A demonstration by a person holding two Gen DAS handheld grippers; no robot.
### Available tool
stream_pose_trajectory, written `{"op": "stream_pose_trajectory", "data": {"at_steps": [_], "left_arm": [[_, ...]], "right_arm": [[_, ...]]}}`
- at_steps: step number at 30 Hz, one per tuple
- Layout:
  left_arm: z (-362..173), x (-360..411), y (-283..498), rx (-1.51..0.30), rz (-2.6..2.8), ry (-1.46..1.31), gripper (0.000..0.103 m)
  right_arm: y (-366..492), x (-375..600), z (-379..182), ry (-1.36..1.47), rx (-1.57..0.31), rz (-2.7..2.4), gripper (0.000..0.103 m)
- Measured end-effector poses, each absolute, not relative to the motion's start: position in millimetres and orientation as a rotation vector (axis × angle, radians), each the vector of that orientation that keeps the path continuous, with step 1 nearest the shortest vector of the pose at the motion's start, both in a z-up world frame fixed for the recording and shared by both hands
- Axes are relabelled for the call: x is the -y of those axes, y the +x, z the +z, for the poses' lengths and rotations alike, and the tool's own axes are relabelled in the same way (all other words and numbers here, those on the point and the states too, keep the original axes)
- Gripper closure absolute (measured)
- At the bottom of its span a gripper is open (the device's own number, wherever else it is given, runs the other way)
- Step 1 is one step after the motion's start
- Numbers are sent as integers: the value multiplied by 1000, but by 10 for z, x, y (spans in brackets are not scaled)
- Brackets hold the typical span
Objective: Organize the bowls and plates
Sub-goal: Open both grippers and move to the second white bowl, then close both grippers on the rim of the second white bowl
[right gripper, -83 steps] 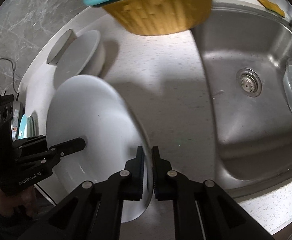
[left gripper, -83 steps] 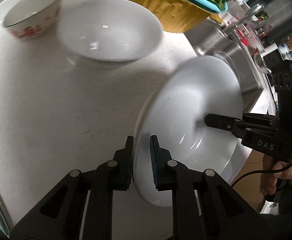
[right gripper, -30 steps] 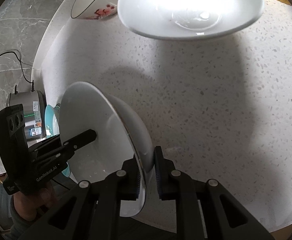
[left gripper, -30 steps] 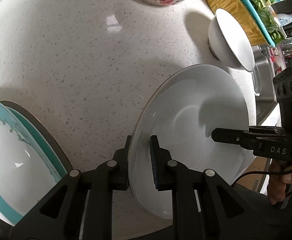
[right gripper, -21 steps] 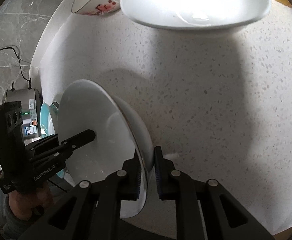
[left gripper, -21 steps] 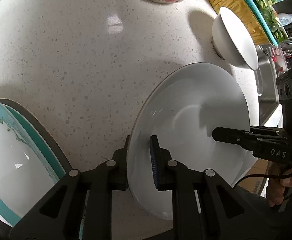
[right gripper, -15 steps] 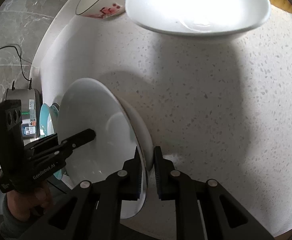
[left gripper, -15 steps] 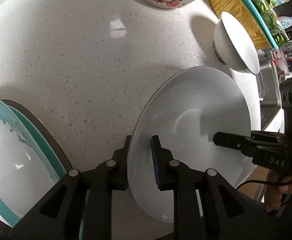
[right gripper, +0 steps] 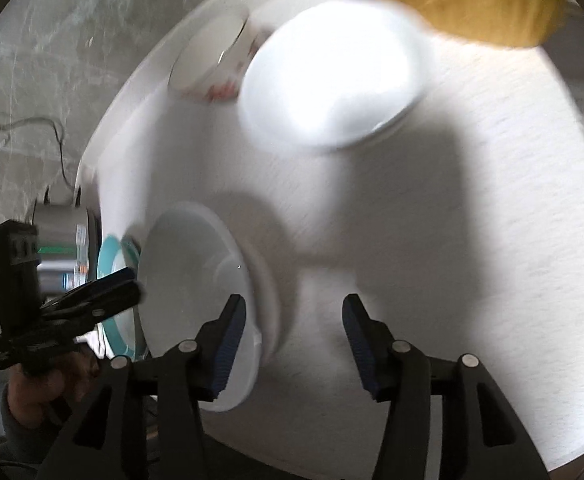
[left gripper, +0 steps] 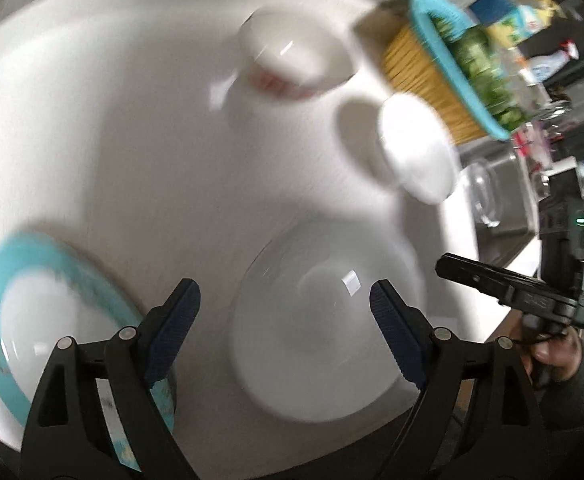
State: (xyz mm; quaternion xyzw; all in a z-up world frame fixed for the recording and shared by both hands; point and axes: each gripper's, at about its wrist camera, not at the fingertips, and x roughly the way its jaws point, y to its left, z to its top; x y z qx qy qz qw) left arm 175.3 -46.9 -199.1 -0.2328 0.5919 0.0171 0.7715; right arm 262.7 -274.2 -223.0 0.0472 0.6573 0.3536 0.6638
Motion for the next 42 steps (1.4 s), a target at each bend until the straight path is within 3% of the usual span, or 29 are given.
{"op": "stream_pose_trajectory", "data": {"at_steps": [4, 10, 23, 25, 27, 28, 30, 34, 36, 37, 42], "left_arm": [[-1806, 616, 2186, -1237, -32, -437, 16], [-2100, 1008, 2894, -1312, -144, -332, 16], [-2553, 1137, 3577, -1394, -152, -283, 19], [-2586, 1114, 3562, -1401, -161, -289, 30], [-2630, 1112, 3567, -1409, -161, -289, 49], [-2646, 1112, 3573, -1409, -159, -288, 53], [-2664, 1108, 3566, -1407, -160, -292, 70], [-2728, 1109, 3579, -1403, -170, -301, 76], [-2720, 1151, 3575, -1398, -192, -295, 92], [-2707, 1180, 3569, -1397, -187, -275, 91], [-2678, 1199, 3464, -1397, -190, -286, 92]], "right_arm": [[2967, 3016, -2095, 161, -1396, 709, 43], [3299, 3105, -2105, 260, -1322, 627, 43], [3575, 2807, -2452, 286, -1352, 614, 43], [3623, 2783, -2481, 273, -1356, 611, 43], [3666, 2753, -2516, 250, -1363, 605, 45], [3679, 2733, -2531, 241, -1368, 604, 49], [3688, 2689, -2558, 227, -1380, 606, 55], [3641, 2594, -2571, 168, -1386, 631, 73], [3613, 2545, -2535, 141, -1373, 645, 84], [3596, 2506, -2508, 116, -1362, 650, 91], [3573, 2455, -2471, 46, -1346, 625, 93]]}}
